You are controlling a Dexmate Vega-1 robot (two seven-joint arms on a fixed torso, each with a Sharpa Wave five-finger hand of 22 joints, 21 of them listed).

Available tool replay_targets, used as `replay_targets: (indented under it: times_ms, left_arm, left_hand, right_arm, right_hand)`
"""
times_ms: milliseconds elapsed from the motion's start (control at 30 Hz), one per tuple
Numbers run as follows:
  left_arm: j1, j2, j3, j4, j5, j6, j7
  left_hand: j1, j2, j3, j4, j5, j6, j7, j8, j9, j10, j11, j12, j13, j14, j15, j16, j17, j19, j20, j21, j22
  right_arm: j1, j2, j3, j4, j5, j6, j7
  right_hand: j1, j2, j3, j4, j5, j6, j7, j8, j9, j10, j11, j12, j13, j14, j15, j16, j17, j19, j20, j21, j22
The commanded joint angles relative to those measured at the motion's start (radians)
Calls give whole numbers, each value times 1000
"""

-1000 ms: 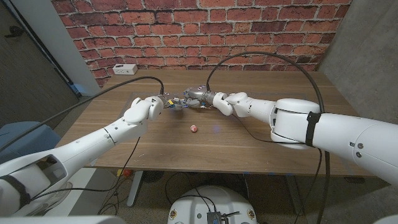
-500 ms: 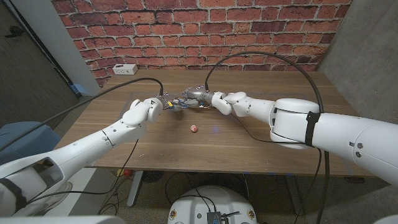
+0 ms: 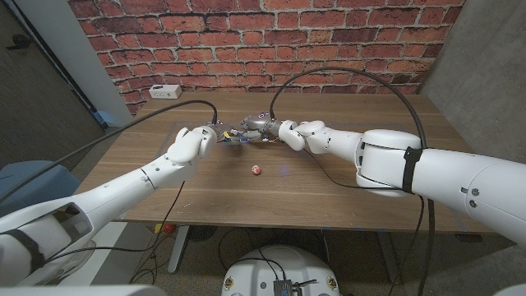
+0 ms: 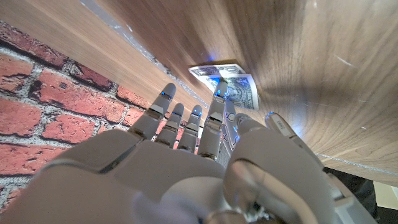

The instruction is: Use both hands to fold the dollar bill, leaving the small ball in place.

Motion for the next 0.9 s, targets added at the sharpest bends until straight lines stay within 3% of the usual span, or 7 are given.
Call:
replay_targets:
  times_ms: [33, 333, 400, 600, 667, 800, 900]
  left_arm:
    - [-55, -40, 30, 81, -8, -19, -41]
    - [-81, -50, 44, 112, -28, -33, -43]
    - [-77, -46, 40, 113, -41, -48, -20]
    - [-49, -18, 7, 84, -95, -103, 66]
    - [-42, -10, 1, 72, -99, -108, 83]
    - [-23, 6, -10, 50, -98, -124, 130]
    - [-9, 10, -31, 47, -138, -148, 153]
  left_hand:
    - [-18, 9, -5, 14, -3, -2, 6, 9, -1, -5, -18, 9, 1, -23, -3, 0, 4, -93, -2, -12, 6]
    - [-34, 26, 7, 24, 0, 96, 10, 33, -4, 88, -19, 42, -3, -2, -13, 16, -4, -90, -6, -18, 6]
    - [-40, 27, 13, 25, 0, 156, 20, 43, -4, 128, -20, 50, -4, 16, -14, 20, -7, -87, -7, -20, 6]
    - [-35, 42, 46, 15, 0, 305, 13, 58, -4, 267, -16, 75, -6, 104, -44, 36, -12, -47, -13, -16, 6]
    - [-34, 44, 49, 14, 0, 309, 12, 56, -4, 268, -14, 74, -6, 112, -45, 38, -12, -44, -13, -15, 6]
    - [-35, 45, 65, 15, 0, 265, 13, 22, -2, 192, -8, 35, -5, 112, -34, 24, -9, -44, -9, -19, 7]
    - [-37, 43, 66, 17, -1, 282, 16, 27, -1, 193, -10, 34, -4, 112, -32, 22, -8, -44, -8, -20, 7]
  right_arm:
    - [4, 13, -6, 5, 32, -47, 42]
    - [8, 21, -13, 6, 66, -92, 69]
    - [8, 9, -14, -19, 72, -110, 79]
    - [10, -8, -15, -53, 86, -126, 95]
    - [10, -11, -16, -60, 89, -130, 99]
    - [10, -15, -17, -71, 94, -136, 104]
    - [9, -15, -17, -71, 98, -135, 101]
  right_hand:
    - [10, 2, 5, -6, 7, 10, 0, -8, 2, 9, 0, 5, 3, 12, -66, 7, 3, 10, -5, 6, 1]
    - [10, 1, 8, -10, 7, 9, -2, -13, 2, 14, 1, 5, 3, 15, -65, 9, 2, 12, -5, 7, 1]
    - [10, 1, 8, -10, 7, 9, -2, -14, 2, 14, 1, 5, 3, 16, -65, 10, 2, 12, -5, 7, 1]
    - [10, 1, 10, -13, 7, 9, -3, -17, 2, 15, 0, 4, 2, 17, -65, 11, 2, 11, -4, 7, 1]
    - [11, 1, 11, -14, 7, 7, -1, -19, 2, 15, -1, 4, 2, 17, -66, 11, 2, 11, -4, 7, 1]
    - [15, 3, 16, -19, 7, 11, 4, -19, 2, 15, -3, 3, 2, 18, -68, 11, 1, 11, -4, 7, 1]
    - [17, 4, 18, -21, 8, 12, 6, -21, 2, 16, -3, 3, 2, 18, -68, 11, 0, 13, -5, 8, 1]
